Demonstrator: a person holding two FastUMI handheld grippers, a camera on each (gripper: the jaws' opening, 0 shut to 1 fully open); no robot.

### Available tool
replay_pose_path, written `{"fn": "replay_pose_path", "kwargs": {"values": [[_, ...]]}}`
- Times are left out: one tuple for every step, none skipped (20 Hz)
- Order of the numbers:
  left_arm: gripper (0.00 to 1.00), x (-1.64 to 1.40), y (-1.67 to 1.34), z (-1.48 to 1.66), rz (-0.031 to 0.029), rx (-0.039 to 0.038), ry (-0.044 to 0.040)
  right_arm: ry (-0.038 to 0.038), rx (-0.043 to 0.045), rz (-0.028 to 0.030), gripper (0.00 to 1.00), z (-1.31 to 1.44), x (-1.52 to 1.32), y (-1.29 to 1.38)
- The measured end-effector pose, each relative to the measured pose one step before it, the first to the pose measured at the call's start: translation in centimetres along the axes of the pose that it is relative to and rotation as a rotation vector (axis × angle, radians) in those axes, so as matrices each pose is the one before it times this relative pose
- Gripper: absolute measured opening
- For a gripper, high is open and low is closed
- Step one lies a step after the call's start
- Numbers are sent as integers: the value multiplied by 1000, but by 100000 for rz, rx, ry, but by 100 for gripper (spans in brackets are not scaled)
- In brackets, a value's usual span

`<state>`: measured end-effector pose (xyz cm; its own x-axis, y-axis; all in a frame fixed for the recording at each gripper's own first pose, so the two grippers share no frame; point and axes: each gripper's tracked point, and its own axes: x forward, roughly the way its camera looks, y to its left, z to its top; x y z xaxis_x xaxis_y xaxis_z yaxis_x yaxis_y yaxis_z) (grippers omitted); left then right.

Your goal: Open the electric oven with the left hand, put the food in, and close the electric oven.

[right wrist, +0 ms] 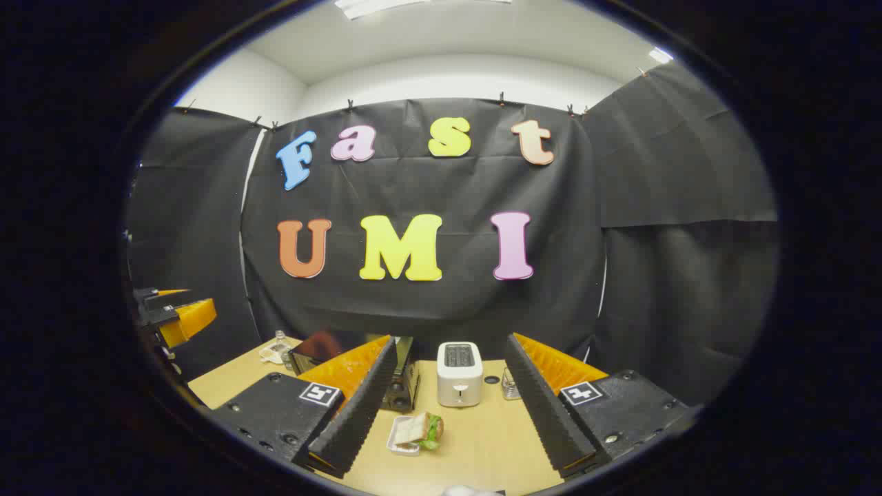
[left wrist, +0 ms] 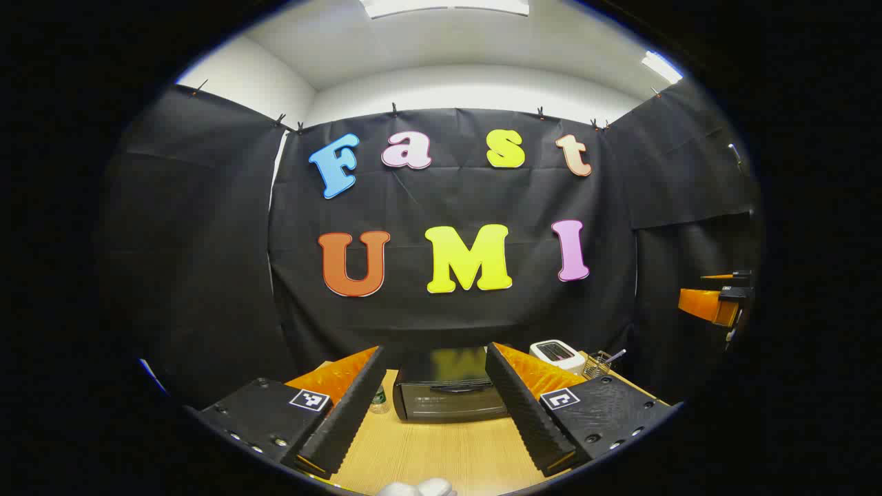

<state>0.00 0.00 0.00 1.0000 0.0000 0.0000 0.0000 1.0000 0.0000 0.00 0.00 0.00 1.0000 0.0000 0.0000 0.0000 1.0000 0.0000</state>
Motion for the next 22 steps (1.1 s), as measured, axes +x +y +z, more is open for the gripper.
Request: {"fn": "replay_pose_path", "kwargs": {"values": [[95,311,-43,12,203,-24,140,-22,64,29,100,94,171,-21],[95,184,81,-12,268,-11,-106,346,-123,-143,92,-63,106,-146],[95,287,40,-165,-178,-203,37,284,-330,124,92,-54,264,25],[95,246,-235,-76,-11,-265,213,104,-496,-124,92,19,227,-120],[95,359,-94,-114,57,-32,213,278,-360,-24,92,85,193,-147],[95,192,-92,1,231,130,197,73,-263,247,100,-90,239,-18],[95,131,-55,-74,289,100,113,355,-143,-156,92,6,194,-146],[95,380,-93,-167,163,-168,141,135,2,329,92,-113,260,-88],[95,321,-81,-100,26,-246,172,225,-32,149,92,-33,240,-22],[95,249,-44,-28,40,-61,293,514,-273,244,100,-113,270,-129],[95,304,-145,-80,29,99,-123,581,-247,269,92,-129,258,26],[95,373,19,-136,348,268,-280,496,-126,256,92,-246,301,-39],[95,471,27,-250,232,263,-38,281,41,119,92,-154,317,-102],[95,459,-174,-638,-275,12,1118,305,66,122,100,-34,184,-43],[95,614,-394,-681,-518,-445,1550,327,48,-9,92,-101,223,-103],[95,570,-250,-503,-666,-627,1128,365,-130,-14,100,-116,143,-131],[95,842,-503,-544,-810,-719,867,326,-237,-379,100,39,78,-277],[95,1020,-275,-369,-567,-483,675,406,-382,-449,100,-40,72,-328],[95,1243,-486,-722,-800,-256,1300,607,-526,-456,92,-157,-20,-244],[95,1069,-624,-944,-648,-422,2193,868,-729,-625,92,-101,-32,-361],[95,1303,-622,-755,-562,-256,1339,597,-706,-965,92,-118,-21,-412],[95,1457,-169,-835,-474,-997,1123,203,-591,-1207,92,47,-129,-439]]}}
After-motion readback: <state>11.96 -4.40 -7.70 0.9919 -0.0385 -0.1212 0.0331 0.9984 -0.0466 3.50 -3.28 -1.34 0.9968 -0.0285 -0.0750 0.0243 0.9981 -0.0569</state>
